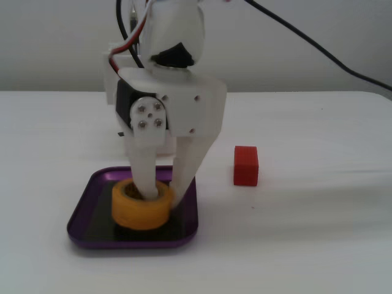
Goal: Grab up the yellow tape and put it in the box.
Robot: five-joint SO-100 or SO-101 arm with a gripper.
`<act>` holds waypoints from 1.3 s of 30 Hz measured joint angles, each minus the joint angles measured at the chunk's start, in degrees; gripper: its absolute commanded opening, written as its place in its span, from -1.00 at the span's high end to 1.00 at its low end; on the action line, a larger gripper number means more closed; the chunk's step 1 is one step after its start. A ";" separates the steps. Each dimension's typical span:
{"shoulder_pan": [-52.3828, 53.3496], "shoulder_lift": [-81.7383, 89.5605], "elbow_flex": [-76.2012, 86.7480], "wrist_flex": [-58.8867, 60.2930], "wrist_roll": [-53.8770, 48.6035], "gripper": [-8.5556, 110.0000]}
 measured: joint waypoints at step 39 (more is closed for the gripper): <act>0.35 58.45 1.49 23.12 14.85 0.63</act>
